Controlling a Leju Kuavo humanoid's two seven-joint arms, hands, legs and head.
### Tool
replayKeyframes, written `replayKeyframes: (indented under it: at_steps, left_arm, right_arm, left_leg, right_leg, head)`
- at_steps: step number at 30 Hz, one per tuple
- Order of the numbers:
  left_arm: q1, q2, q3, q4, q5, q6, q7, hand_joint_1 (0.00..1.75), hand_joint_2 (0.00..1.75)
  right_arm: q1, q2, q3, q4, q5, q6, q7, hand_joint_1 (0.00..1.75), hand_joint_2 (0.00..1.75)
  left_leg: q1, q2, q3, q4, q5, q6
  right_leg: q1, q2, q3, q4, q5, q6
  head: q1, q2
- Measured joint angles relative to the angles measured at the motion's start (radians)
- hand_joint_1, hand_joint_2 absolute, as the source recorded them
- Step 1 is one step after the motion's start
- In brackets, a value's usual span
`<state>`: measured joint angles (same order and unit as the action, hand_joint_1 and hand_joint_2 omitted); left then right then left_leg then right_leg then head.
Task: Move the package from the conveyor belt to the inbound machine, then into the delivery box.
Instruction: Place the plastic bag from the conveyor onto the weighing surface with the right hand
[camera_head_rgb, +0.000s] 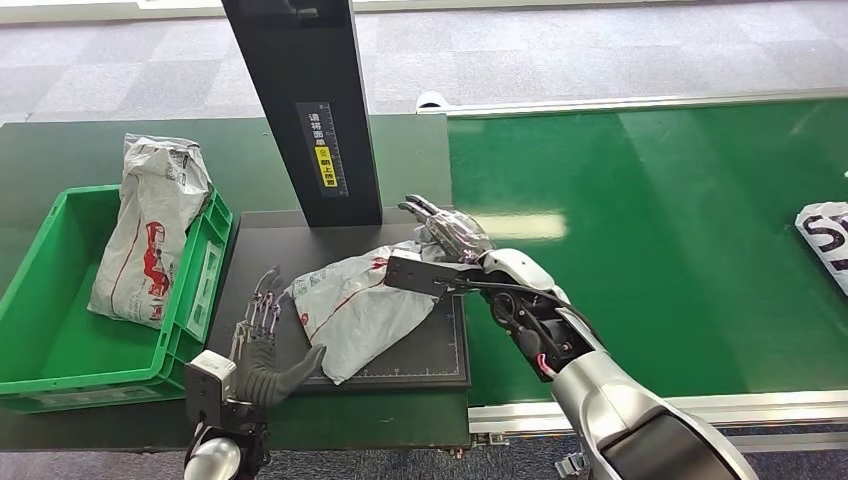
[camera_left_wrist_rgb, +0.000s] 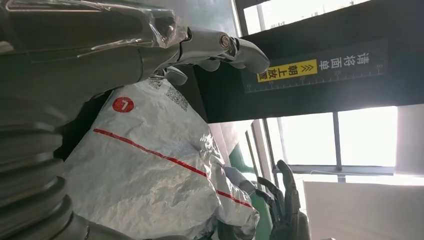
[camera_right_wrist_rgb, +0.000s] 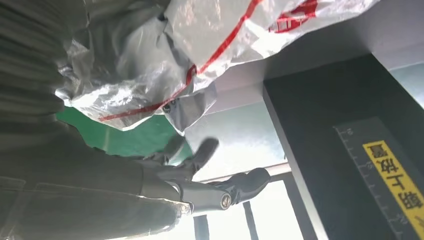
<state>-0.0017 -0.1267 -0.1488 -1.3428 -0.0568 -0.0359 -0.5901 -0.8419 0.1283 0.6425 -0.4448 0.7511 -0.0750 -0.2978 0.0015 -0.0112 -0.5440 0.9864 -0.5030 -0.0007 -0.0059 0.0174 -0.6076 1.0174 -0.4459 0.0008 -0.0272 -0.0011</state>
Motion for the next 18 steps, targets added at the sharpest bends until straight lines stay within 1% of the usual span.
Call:
replayKeyframes:
  at_steps: [13, 15, 18]
  left_arm:
    - [0.000, -0.001, 0.000, -0.002, -0.001, -0.001, 0.000, 0.00, 1.75]
    - [0.000, -0.001, 0.000, -0.002, -0.005, -0.003, 0.000, 0.00, 1.75]
    - [0.001, -0.003, 0.000, -0.002, -0.013, -0.013, -0.001, 0.00, 1.75]
  right_arm:
    - [0.006, 0.001, -0.033, -0.005, -0.007, 0.002, -0.009, 0.00, 1.75]
    - [0.009, 0.003, -0.045, -0.009, -0.050, 0.018, -0.046, 0.00, 1.75]
    - [0.023, 0.012, -0.087, -0.025, -0.167, 0.074, -0.144, 0.00, 1.75]
  left_leg:
    - [0.000, 0.000, 0.000, 0.000, 0.000, 0.000]
    - [0.000, 0.000, 0.000, 0.000, 0.000, 0.000]
    - [0.000, 0.000, 0.000, 0.000, 0.000, 0.000]
  right_leg:
    - [0.000, 0.000, 0.000, 0.000, 0.000, 0.000]
    - [0.000, 0.000, 0.000, 0.000, 0.000, 0.000]
    - [0.000, 0.000, 0.000, 0.000, 0.000, 0.000]
  head:
    - [0.000, 0.000]
    - [0.000, 0.000]
    - [0.000, 0.000]
